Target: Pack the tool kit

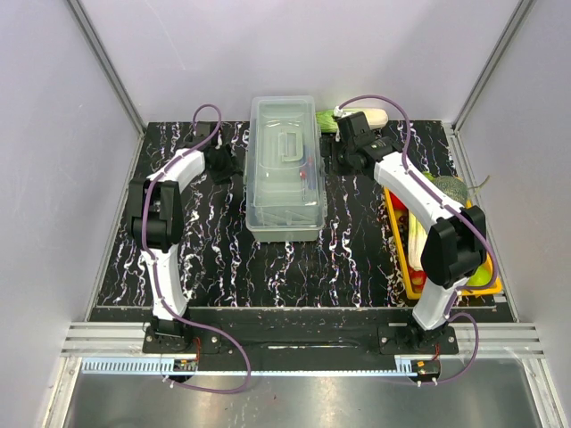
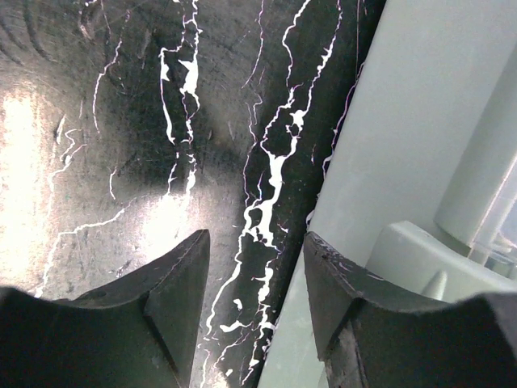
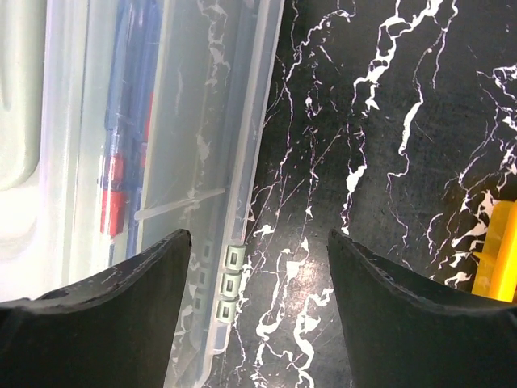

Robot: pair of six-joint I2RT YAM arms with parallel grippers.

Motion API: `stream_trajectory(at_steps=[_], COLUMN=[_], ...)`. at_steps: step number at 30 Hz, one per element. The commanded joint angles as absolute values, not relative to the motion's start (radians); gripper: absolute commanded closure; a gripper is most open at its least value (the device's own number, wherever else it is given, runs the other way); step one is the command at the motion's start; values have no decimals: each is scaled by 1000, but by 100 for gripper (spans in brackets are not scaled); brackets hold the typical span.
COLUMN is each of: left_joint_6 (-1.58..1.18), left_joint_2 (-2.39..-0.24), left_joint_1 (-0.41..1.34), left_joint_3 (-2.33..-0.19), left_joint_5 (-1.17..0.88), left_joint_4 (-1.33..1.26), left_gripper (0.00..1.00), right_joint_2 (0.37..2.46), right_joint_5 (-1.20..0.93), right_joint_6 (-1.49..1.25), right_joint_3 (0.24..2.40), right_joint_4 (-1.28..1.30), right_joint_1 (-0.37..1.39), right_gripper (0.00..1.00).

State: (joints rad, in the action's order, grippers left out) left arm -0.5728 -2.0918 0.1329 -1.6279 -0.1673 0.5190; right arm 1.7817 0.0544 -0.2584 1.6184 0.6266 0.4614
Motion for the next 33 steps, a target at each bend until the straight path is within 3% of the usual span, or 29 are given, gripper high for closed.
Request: stream_trajectory(at_steps=[1,10,18,25,33], left_joint_6=[-563,-620,-601,-647,-660], left_joint_2=[-2100,-2075,-2059,-2002,-1810], left_joint_1=[155,158,161,115,107], left_joint_3=[-1600,-1482,-1488,-1480,-1349], left_joint_5=[-282,-505,-466,-218,-359], left_joint_4=[430,166,172,391,361], left_gripper=[47,48,48,51,51], right_joint_2=[1813,1813,1804,1776,1789], right_joint_5=[-182,-265,-207,38,12], right_joint_6=[-209,-209,-236,-290,-356], right_joint_3=[1671,1629,1606,1634,1664], right_joint_4=[552,496,488,569,601], right_joint_1=[494,515,515,508,472], right_gripper=[24,23,23,20,20])
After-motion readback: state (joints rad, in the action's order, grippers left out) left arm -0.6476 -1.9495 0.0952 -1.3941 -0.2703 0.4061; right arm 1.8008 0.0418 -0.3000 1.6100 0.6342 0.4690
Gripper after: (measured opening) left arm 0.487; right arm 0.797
